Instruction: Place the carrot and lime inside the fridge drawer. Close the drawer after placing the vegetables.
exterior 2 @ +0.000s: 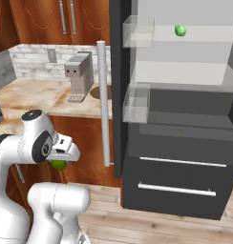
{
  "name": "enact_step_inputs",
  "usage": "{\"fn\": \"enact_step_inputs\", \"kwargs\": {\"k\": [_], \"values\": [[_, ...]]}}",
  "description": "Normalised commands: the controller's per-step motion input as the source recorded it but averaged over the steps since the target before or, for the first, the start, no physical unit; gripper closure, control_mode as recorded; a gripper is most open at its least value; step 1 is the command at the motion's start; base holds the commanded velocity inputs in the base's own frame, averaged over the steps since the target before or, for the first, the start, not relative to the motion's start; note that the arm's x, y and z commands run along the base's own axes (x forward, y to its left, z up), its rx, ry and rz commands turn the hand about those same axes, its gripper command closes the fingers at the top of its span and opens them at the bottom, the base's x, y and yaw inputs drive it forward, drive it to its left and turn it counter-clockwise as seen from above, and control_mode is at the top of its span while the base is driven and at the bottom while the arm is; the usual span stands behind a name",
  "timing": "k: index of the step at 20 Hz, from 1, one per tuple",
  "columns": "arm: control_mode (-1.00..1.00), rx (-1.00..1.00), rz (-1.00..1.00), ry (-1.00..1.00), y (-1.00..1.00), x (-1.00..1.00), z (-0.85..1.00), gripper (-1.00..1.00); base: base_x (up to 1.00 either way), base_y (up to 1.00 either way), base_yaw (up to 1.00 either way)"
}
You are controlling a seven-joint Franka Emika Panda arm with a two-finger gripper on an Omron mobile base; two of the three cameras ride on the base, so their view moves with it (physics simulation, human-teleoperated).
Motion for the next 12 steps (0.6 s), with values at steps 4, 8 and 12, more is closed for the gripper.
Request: {"fn": "enact_step_inputs", "kwargs": {"k": [4,8,12], "values": [[1.00,0.00,0.00,0.00,0.00,0.00,0.00,1.00,-0.35,-0.91,0.00],[1.00,0.00,0.00,0.00,0.00,0.00,0.00,1.00,0.02,-1.00,0.00],[1.00,0.00,0.00,0.00,0.00,0.00,0.00,1.00,0.31,-0.92,0.05]]}}
